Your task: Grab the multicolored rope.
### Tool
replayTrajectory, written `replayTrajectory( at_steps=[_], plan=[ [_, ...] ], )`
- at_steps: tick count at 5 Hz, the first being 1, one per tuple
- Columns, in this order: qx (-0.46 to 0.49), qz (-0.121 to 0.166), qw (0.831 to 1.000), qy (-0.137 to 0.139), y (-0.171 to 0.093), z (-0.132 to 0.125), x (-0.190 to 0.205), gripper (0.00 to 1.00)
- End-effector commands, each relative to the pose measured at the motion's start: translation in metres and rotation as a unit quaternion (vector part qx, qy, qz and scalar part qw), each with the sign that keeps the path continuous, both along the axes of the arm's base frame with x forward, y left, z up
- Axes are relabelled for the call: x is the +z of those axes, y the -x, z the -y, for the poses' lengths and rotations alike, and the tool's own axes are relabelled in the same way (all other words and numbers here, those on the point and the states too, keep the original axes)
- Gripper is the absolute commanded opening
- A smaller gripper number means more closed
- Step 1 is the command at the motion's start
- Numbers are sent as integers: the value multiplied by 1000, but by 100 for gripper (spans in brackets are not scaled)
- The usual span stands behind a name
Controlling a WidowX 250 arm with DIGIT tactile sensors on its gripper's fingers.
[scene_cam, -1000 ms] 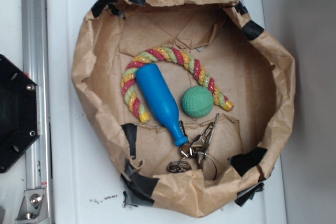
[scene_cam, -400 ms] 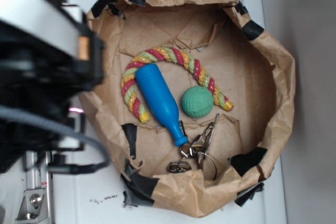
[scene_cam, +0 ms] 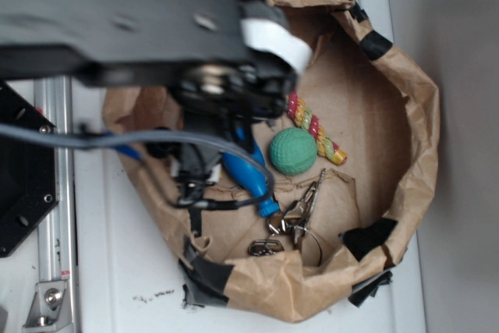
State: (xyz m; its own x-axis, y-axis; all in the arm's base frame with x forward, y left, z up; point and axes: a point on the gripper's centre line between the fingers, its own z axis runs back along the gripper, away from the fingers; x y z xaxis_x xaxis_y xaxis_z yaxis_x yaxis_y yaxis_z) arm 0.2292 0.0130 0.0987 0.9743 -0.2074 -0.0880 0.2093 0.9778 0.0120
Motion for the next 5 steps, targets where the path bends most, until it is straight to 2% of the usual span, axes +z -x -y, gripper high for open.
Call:
replayTrajectory(
  at_steps=[1,3,4,5],
  plan=[
    [-4,35,999,-2,-16,0,10,100],
    [-4,35,999,-2,-16,0,10,100],
    [27,89,996,-2,-31,-23,-11,100],
    [38,102,994,20,-50,-41,-25,100]
  ],
)
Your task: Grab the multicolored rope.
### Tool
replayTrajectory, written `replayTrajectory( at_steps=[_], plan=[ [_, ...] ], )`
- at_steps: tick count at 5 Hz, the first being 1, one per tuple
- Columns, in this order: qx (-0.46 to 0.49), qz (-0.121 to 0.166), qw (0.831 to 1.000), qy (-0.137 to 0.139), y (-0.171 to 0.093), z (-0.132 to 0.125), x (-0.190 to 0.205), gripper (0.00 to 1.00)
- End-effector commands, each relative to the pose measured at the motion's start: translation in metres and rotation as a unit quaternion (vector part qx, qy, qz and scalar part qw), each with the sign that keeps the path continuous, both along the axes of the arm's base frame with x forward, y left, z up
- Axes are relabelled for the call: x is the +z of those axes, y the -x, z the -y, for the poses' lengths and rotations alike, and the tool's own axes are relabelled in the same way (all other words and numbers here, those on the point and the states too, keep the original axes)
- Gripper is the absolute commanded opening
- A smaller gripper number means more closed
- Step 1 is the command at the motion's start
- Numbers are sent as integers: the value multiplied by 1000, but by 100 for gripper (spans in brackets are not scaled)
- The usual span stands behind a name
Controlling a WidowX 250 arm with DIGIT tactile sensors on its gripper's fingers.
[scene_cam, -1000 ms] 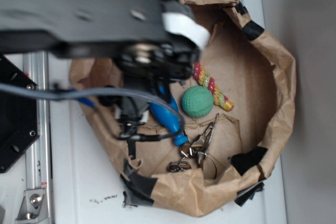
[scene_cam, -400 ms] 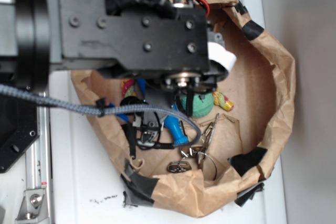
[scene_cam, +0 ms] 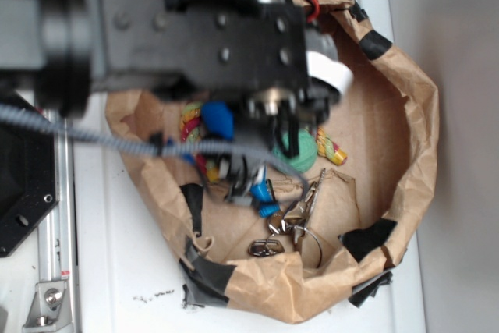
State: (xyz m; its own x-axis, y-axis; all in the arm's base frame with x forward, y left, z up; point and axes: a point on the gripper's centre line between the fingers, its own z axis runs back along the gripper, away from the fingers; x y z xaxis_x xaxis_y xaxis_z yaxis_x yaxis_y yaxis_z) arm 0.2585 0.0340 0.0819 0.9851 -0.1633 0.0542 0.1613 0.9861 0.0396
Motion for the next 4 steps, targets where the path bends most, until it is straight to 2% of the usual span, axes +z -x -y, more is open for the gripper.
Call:
replayTrajectory(
  at_steps=[1,2,3,4],
  plan=[
    [-15,25,1000,3,-17,-14,-21,100],
    [-25,16,1000,-3,-16,-20,-32,100],
    [-58,8,998,-21,-23,-11,-62,100],
    [-117,6,993,16,-13,7,-82,100]
  ],
)
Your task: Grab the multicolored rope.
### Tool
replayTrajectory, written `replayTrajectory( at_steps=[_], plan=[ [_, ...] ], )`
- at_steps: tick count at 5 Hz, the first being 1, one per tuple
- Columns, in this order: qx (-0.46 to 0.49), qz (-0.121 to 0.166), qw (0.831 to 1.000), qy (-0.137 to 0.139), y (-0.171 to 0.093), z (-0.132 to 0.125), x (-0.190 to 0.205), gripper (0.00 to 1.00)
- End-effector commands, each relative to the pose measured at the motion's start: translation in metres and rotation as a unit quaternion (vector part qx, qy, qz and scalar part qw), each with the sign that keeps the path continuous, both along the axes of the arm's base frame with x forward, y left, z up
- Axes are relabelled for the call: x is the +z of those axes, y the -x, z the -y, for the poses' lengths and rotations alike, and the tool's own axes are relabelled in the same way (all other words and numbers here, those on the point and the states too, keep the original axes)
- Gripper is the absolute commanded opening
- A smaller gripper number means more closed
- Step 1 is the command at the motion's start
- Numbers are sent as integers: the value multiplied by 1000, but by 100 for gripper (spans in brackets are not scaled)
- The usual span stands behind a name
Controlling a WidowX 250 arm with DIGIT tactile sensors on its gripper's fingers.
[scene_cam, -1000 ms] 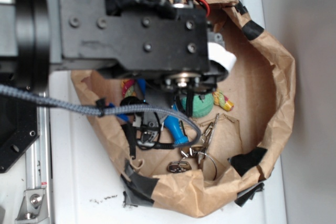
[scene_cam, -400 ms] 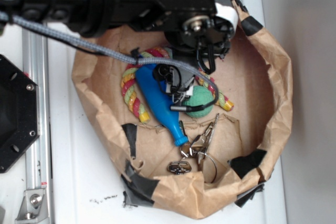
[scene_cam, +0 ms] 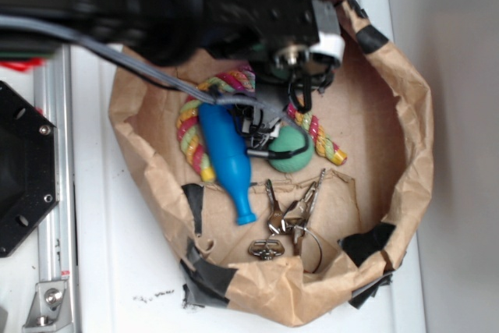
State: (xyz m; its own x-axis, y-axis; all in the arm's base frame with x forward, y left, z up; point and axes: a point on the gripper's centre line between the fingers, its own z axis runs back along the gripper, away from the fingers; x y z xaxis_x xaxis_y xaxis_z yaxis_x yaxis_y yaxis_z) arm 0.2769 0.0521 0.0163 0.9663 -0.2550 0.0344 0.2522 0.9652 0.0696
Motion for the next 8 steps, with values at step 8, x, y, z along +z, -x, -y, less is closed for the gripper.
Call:
replayTrajectory(
  at_steps=[8],
  plan=[
    [-30,36,998,31,0,57,79,0]
  ],
)
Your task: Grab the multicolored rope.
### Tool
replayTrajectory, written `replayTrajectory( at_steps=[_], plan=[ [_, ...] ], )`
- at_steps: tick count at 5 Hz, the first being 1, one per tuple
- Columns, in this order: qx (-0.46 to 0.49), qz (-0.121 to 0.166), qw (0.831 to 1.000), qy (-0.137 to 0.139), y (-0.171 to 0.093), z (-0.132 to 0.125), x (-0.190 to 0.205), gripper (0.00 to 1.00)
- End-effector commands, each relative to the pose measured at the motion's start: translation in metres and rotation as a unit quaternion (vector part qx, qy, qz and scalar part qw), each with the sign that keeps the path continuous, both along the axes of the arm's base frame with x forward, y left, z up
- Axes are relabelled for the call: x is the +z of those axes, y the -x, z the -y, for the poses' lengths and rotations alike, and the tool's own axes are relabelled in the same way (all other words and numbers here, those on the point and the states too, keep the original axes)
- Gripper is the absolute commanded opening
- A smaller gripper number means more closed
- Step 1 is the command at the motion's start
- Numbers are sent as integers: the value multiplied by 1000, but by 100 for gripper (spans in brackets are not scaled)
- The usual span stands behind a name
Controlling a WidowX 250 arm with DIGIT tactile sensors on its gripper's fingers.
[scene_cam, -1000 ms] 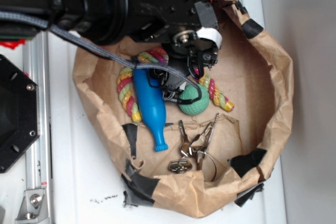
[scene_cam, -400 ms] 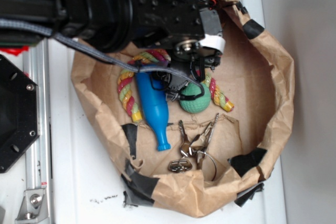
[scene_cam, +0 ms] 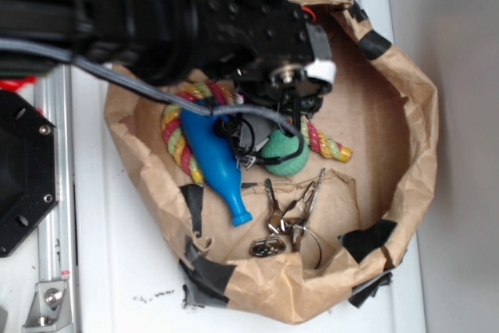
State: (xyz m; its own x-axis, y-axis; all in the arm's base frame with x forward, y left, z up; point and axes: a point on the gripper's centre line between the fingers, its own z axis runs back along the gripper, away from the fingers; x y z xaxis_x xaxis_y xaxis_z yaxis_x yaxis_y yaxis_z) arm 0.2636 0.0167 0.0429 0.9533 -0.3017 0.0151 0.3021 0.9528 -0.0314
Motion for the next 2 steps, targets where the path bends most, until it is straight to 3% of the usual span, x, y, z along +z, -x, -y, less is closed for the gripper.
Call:
replayTrajectory(
  at_steps=[1,2],
  plan=[
    [8,79,997,-17,-20,29,81,0],
    [30,65,997,-5,-23,27,94,0]
  ],
)
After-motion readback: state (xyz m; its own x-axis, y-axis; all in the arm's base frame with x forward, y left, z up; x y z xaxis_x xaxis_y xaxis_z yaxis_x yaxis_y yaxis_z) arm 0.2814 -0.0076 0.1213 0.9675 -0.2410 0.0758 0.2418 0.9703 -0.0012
